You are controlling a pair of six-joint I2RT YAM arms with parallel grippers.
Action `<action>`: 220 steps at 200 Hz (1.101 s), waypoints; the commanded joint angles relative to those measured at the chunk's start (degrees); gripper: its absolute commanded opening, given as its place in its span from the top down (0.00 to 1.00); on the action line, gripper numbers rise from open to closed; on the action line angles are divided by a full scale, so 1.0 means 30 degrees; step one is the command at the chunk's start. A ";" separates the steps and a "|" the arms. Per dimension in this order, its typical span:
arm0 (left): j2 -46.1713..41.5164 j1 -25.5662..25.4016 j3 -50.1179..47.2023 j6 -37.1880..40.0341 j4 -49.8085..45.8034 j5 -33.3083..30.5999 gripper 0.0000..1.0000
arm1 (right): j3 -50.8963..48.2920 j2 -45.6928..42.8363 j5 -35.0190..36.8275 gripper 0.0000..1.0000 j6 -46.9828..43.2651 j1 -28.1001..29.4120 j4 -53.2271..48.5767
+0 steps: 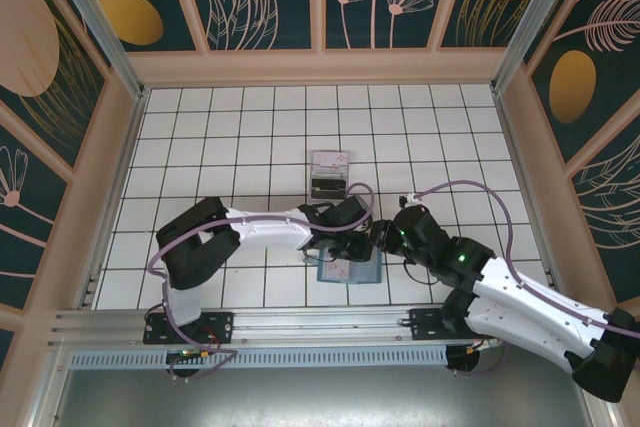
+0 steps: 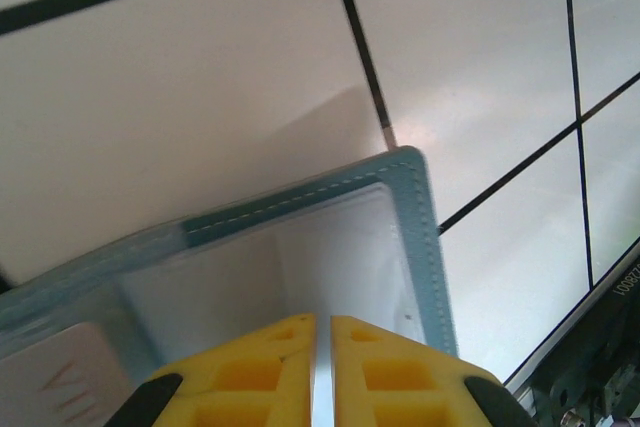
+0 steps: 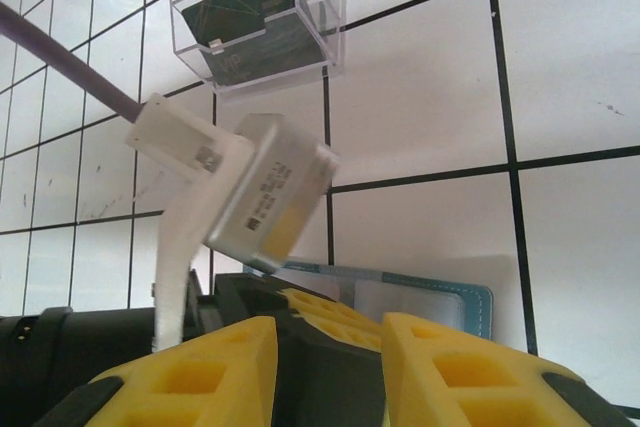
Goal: Take the credit cards out of the card holder
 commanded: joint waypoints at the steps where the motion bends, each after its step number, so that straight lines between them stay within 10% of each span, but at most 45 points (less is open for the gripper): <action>1: 0.0899 -0.0413 0.0958 0.0543 -0.0502 0.0492 0.87 | 0.0071 0.0002 0.0485 0.66 0.0407 -0.0147 -0.0408; 220: -0.5877 0.2137 -0.6148 0.0529 -0.0249 -0.3705 0.87 | -0.0104 0.7355 -0.6261 0.67 0.2205 0.0518 0.5311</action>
